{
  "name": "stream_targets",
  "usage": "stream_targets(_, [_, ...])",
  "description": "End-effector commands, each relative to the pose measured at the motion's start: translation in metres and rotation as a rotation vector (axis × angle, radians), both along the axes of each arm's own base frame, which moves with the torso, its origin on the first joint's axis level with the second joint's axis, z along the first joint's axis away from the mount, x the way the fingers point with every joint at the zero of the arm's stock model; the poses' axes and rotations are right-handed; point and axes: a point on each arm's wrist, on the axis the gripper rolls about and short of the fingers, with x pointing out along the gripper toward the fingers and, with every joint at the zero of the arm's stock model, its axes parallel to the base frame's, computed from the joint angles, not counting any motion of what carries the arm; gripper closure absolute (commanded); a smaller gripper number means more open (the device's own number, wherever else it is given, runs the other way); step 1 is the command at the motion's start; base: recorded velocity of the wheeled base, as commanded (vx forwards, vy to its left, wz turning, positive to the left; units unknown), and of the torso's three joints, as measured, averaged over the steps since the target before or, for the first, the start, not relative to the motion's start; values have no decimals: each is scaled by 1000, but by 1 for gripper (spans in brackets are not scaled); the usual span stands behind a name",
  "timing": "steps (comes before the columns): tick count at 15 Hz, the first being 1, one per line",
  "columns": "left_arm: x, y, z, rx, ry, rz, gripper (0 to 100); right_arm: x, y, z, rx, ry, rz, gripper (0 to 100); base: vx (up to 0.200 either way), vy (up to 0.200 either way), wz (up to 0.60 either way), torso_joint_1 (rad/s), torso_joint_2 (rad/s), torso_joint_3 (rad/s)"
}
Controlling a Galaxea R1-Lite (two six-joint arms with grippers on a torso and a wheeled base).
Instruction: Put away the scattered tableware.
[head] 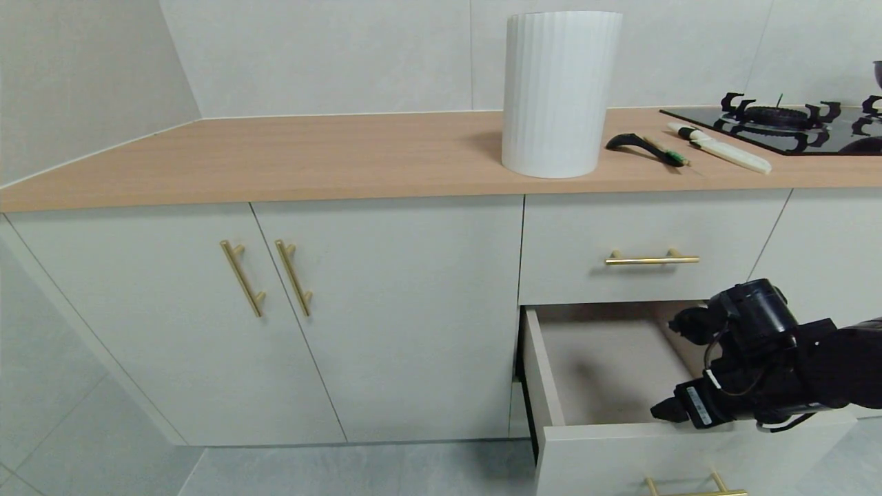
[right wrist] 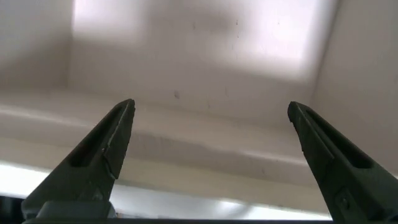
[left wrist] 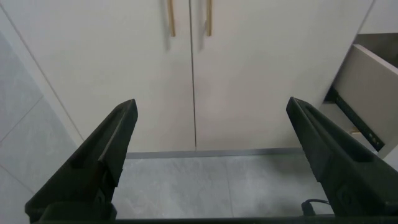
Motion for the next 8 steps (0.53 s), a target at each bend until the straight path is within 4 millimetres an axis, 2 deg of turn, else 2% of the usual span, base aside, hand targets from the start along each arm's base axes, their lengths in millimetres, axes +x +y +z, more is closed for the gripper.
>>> stream_targets(1, [0,0,0,-1,0,1,0,-4,0,3,-11,8,18,0,0,0,0,0,0,0])
stream_targets(8, [0,0,0,-1,0,1,0,-21,6,-3,-70,167,79,0,0,0,0,0,0,0])
